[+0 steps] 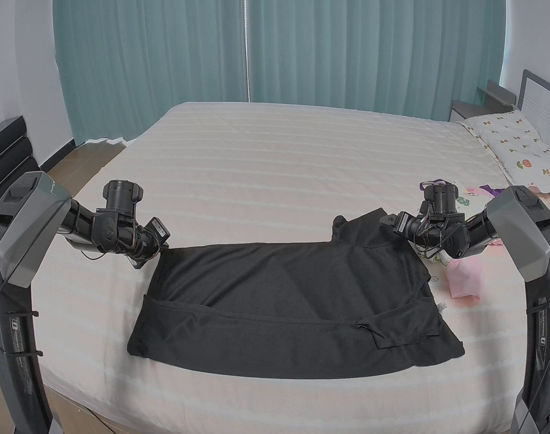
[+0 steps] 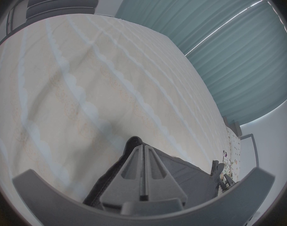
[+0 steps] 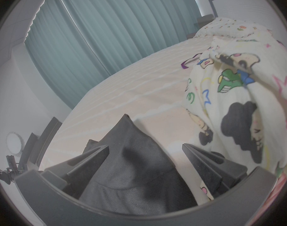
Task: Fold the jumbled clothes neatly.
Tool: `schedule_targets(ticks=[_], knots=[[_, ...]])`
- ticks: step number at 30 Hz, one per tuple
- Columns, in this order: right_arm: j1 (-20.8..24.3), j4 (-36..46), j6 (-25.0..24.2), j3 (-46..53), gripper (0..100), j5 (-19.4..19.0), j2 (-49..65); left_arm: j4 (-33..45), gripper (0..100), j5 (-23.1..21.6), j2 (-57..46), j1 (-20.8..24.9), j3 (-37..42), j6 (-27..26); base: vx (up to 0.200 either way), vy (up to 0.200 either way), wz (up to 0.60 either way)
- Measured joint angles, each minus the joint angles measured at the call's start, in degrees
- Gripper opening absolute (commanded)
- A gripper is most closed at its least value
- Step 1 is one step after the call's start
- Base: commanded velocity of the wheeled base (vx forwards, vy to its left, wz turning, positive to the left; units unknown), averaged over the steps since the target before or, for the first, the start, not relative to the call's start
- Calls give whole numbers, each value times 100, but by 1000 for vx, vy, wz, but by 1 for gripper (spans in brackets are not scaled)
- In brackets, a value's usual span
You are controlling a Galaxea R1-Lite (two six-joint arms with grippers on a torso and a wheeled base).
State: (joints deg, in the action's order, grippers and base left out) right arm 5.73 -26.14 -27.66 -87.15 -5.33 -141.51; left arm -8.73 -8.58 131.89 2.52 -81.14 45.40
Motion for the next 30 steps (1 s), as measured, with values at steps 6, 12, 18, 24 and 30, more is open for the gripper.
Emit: schedule_targets(ticks=[6,12,18,24,30], knots=[[2,318,11,-450,100,-123,-162,9,0,7,-90,-55,72,1,0,0,0],[20,471,68,-780,0,-140,-413,6,0,13,-168,-71,177,-2,0,0,0],[5,413,7,-800,0,-148,-496,0,0,11,-193,-90,188,-5,0,0,0],[-55,373,-113,-642,0,-154,-372,0,0,13,-217,-137,182,-7,0,0,0],[-116,-202,-413,-323,0,-197,-89,0,0,16,-276,-193,195,-2,0,0,0]])
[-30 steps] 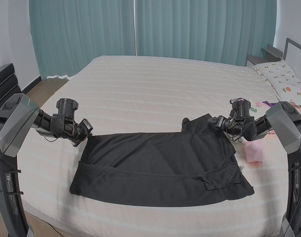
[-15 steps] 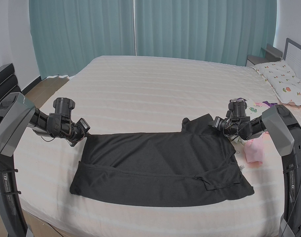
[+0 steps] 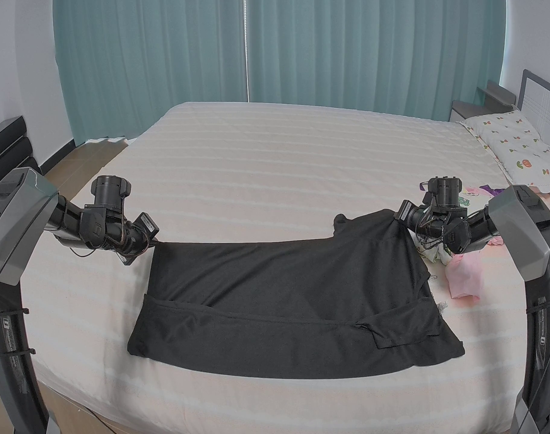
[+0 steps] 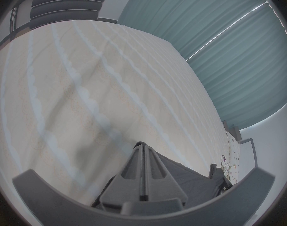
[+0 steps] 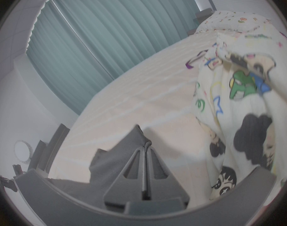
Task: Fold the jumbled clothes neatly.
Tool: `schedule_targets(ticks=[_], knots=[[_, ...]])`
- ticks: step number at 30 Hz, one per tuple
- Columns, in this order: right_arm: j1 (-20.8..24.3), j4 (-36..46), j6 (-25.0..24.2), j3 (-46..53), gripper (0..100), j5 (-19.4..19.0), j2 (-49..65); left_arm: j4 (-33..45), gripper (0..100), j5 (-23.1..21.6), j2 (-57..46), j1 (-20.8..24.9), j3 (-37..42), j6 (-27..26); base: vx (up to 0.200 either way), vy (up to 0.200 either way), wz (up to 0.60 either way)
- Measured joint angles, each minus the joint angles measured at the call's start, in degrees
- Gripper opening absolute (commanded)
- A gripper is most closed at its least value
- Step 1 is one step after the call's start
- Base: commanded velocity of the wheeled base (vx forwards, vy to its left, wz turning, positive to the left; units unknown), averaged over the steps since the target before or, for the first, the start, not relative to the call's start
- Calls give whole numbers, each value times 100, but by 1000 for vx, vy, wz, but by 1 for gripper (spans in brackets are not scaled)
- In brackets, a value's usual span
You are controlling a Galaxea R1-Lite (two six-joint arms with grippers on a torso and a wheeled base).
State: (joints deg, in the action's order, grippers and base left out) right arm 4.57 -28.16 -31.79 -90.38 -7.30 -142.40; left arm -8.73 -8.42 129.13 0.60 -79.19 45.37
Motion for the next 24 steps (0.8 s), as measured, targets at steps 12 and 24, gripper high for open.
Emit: schedule_targets(ticks=[12,24], knots=[[-102,-1011,-219,717,0,-2,299,-24,0,6,-149,-233,13,41,0,0,0],[-173,-1084,-200,1384,0,-165,756,-41,0,-2,-468,-249,372,13,0,0,0]])
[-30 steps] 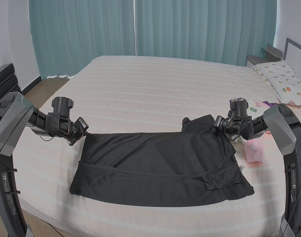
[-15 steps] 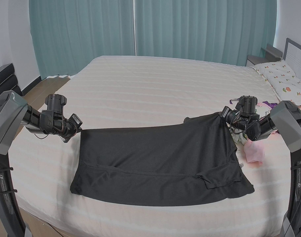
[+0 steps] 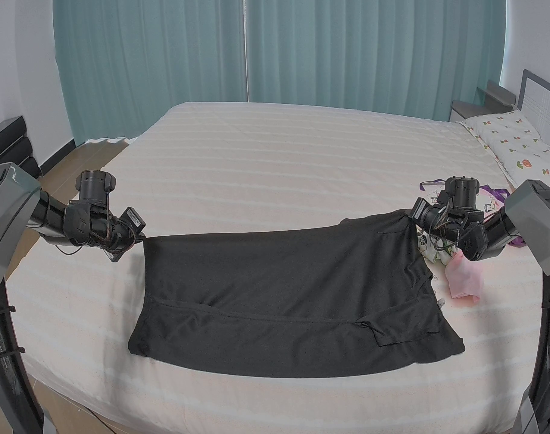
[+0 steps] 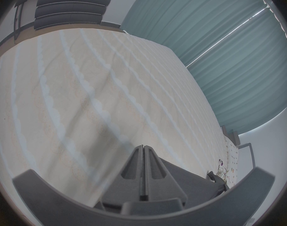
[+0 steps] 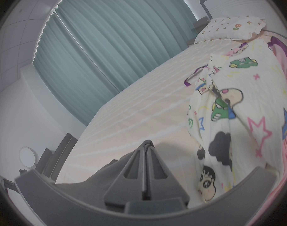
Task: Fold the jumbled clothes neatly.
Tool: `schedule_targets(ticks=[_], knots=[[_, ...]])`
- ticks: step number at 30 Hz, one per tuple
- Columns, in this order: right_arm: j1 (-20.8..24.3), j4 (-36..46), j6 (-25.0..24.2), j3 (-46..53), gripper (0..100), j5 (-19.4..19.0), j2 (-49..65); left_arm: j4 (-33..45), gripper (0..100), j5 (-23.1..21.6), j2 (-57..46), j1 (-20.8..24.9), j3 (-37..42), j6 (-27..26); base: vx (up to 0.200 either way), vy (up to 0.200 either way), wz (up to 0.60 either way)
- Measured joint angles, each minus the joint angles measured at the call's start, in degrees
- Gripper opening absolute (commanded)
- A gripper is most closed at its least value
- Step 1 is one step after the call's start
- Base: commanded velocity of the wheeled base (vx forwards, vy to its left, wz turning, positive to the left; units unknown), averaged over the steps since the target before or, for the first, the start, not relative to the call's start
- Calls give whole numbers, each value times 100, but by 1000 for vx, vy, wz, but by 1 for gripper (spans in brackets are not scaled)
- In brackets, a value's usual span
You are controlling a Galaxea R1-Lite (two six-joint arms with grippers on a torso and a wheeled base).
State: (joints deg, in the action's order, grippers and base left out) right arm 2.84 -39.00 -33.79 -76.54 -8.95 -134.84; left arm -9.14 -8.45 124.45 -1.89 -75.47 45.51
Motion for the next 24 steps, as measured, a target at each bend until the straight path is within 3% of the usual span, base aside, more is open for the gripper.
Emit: schedule_targets(ticks=[9,24], knots=[[-65,-775,126,1254,0,-286,468,6,0,-6,-293,-1,469,-10,0,0,0],[-330,-1604,941,3645,0,-653,1312,-32,0,-63,-1068,-32,1938,-32,0,0,0]])
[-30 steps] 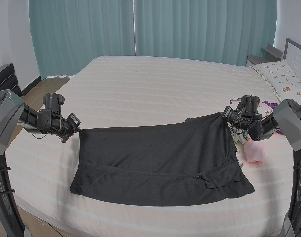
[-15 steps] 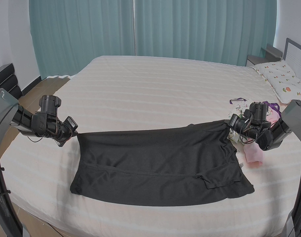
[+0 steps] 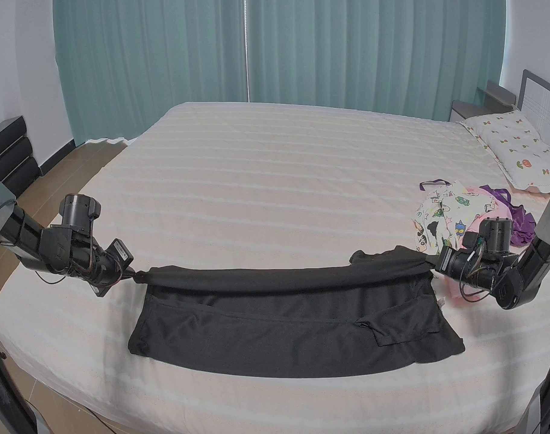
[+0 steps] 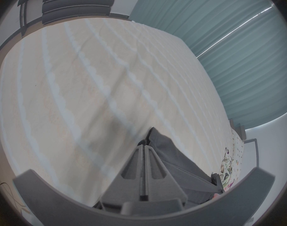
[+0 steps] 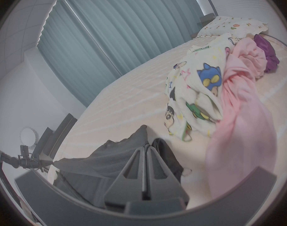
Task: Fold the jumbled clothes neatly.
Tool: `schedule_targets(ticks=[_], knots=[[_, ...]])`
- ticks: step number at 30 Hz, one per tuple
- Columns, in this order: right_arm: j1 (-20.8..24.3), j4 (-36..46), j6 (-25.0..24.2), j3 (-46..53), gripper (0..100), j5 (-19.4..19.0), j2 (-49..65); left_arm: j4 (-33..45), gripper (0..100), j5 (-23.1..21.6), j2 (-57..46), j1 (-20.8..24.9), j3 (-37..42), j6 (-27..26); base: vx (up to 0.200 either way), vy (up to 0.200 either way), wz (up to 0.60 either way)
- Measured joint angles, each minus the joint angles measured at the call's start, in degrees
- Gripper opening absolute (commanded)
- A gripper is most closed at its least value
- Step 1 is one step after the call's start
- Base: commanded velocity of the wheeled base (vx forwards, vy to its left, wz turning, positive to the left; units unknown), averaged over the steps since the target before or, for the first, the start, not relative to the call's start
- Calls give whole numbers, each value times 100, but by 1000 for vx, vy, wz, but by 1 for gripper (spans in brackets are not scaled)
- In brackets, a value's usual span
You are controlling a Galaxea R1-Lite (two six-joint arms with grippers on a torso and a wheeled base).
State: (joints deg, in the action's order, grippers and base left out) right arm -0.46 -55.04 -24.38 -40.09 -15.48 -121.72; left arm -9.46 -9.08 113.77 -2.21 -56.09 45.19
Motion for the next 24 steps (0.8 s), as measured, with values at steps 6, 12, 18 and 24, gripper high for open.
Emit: schedule_targets(ticks=[6,12,18,24], knots=[[-30,-451,123,569,0,-55,-63,-11,0,-2,23,20,343,5,0,0,0],[-24,-508,145,833,100,-57,-193,-13,0,-16,169,37,483,10,0,0,0],[-27,-519,148,1003,100,-63,-184,5,100,-16,196,41,579,40,0,0,0],[-33,-567,2,1075,100,-80,111,2,100,-24,135,37,636,141,0,0,0]])
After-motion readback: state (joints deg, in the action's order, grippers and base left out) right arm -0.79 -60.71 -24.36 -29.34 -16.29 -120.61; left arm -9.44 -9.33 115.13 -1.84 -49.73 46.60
